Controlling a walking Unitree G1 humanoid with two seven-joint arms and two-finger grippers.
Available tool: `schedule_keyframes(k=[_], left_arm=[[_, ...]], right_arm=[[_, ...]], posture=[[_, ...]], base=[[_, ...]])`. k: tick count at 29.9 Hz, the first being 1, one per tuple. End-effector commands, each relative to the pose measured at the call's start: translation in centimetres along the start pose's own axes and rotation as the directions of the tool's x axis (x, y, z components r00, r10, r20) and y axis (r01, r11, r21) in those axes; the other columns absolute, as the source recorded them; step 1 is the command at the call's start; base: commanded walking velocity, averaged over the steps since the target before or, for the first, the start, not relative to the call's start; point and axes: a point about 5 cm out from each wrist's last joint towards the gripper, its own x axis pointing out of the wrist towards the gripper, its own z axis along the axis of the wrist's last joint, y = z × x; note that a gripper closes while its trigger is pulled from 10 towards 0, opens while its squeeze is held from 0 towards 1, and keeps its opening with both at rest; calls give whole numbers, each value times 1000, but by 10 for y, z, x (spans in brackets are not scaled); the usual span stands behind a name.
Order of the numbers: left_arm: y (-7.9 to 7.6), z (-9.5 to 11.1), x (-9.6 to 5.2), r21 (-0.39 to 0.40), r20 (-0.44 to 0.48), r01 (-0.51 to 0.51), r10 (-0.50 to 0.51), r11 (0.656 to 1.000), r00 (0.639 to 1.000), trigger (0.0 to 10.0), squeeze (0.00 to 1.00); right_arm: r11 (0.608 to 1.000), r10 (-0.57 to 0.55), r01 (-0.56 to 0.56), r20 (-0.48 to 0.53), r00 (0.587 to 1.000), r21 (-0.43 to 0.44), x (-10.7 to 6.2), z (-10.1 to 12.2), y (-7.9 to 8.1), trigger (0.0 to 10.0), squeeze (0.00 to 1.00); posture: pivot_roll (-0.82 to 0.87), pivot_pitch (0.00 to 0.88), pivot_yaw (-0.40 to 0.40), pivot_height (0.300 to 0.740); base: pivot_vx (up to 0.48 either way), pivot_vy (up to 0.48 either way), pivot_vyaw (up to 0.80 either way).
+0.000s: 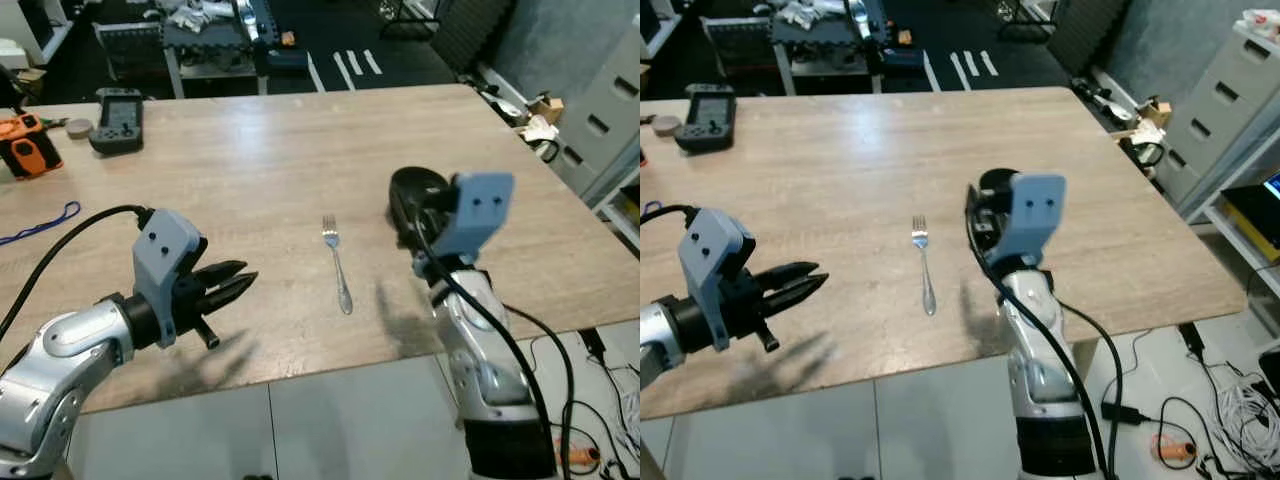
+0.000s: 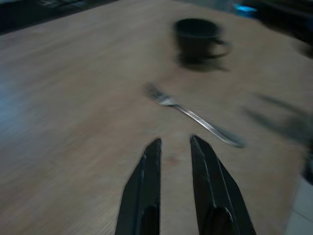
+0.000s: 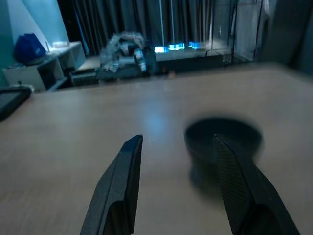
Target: Setting the table
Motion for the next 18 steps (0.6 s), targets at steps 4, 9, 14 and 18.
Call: schedule_keyframes(k=[4,9,14,18], left_arm=[[6,0,-5,5,51,-150,149,989,988,10000,0],[-3,-2,-4,3,42,-128,128,992,991,10000,0],[-8,-14,-4,10,24,-202,202,979,979,10000,0],[-8,-17,-2,-12,36,-255,255,967,966,10000,0]], right_arm=[[997,78,-78,-8,997,21,-25,0,3,10000,0],[984,167,-165,-29,985,61,-30,-8,15,10000,0],[986,143,-140,-25,989,92,-19,-9,18,10000,0],[985,137,-134,-26,990,107,-17,-9,18,10000,0]], posture=[[41,79,46,740],[43,69,54,740],[51,63,42,740],[53,61,34,740]], base=[[0,0,0],[0,0,0],[0,0,0],[0,0,0]])
